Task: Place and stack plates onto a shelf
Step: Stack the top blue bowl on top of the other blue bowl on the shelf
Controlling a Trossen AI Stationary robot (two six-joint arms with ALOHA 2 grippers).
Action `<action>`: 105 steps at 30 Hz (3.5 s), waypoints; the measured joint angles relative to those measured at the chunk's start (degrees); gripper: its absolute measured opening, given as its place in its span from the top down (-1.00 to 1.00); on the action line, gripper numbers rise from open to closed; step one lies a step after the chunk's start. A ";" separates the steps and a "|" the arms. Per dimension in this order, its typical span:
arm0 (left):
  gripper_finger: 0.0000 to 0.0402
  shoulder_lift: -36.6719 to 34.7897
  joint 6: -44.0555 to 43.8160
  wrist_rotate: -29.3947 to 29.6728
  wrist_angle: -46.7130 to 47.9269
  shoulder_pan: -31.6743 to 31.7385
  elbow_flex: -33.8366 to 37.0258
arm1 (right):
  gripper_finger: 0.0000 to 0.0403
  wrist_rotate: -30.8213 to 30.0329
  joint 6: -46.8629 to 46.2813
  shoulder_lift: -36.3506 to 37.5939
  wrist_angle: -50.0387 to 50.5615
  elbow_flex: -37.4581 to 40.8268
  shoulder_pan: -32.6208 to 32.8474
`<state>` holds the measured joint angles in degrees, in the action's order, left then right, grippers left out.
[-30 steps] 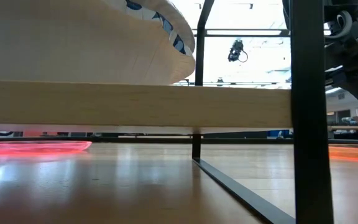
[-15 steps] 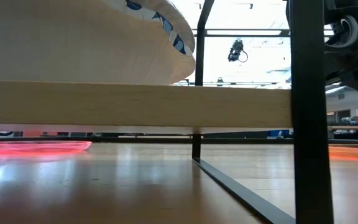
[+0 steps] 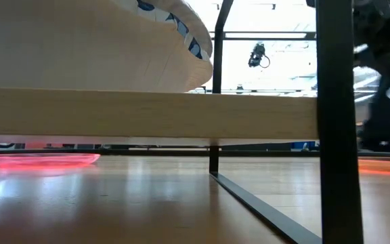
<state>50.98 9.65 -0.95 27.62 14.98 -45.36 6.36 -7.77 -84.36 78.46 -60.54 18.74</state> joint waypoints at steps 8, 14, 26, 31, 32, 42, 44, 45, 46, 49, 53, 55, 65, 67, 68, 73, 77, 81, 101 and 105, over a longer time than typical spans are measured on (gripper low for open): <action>0.02 0.00 0.00 0.00 0.02 0.00 0.00 | 0.86 -5.97 -0.02 0.00 6.12 -6.16 -0.07; 0.02 0.00 0.02 0.00 0.02 0.01 0.00 | 0.97 -9.52 -0.02 0.00 8.36 -8.27 -1.19; 0.02 0.00 0.04 0.00 0.02 0.00 0.00 | 0.96 -14.62 1.36 0.00 11.13 -8.52 -7.46; 0.02 0.00 0.04 0.00 0.02 0.00 0.00 | 0.96 -15.86 3.04 0.00 11.57 -8.52 -10.67; 0.02 0.00 0.05 0.00 0.02 0.00 0.00 | 0.96 -16.06 3.40 0.00 11.57 -8.52 -11.27; 0.02 0.00 0.07 0.00 0.02 0.01 0.00 | 0.96 -17.00 7.57 0.00 11.58 -13.21 -17.64; 0.02 0.00 0.07 0.00 0.02 0.00 0.00 | 0.96 -17.30 8.92 0.00 11.58 -15.93 -19.09; 0.02 0.00 0.07 0.00 0.02 0.02 0.00 | 0.96 -17.56 9.66 0.00 11.58 -17.31 -19.85; 0.02 0.00 0.07 0.00 0.02 0.01 0.00 | 0.96 -18.06 10.34 0.00 11.56 -18.83 -20.68; 0.02 0.00 0.07 0.00 0.02 0.01 0.00 | 0.96 -20.43 11.94 0.00 10.68 -23.19 -23.12; 0.02 0.00 0.07 0.00 0.02 0.00 0.00 | 0.96 -21.75 12.85 0.02 5.54 -28.12 -26.56; 0.02 0.00 0.07 0.00 0.02 0.02 0.00 | 0.96 -21.55 12.90 0.02 1.30 -29.91 -27.98; 0.02 0.00 0.02 0.00 0.04 0.00 0.00 | 0.96 -14.04 11.80 0.00 -21.28 -32.16 -30.97; 0.02 0.00 0.00 0.00 0.04 0.00 0.00 | 0.96 -13.85 10.53 0.00 -24.47 -32.16 -30.95; 0.02 0.00 0.00 0.00 0.04 0.02 0.00 | 0.96 -13.94 9.94 0.00 -25.67 -32.16 -30.95; 0.02 0.00 -0.47 0.00 -0.57 -0.02 0.00 | 0.96 -18.48 3.80 0.00 -29.96 -32.16 -31.09; 0.02 0.00 -3.35 -0.05 -3.87 -0.11 0.00 | 0.96 -22.75 0.10 0.00 -32.61 -32.16 -31.38; 0.02 0.00 -4.50 0.04 -8.47 -0.11 0.00 | 0.96 -23.57 -0.04 0.00 -35.47 -32.16 -31.58; 0.02 0.00 -12.02 6.46 -31.19 -0.11 0.00 | 0.96 -23.88 0.40 -0.02 -47.19 -32.16 -31.58; 0.02 0.00 -12.02 6.48 -34.85 -0.09 0.00 | 0.96 -23.88 0.41 -0.03 -50.23 -32.16 -31.57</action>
<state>50.98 -2.37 5.53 -7.24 14.90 -45.36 -17.52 -7.36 -84.39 28.23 -92.71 -12.83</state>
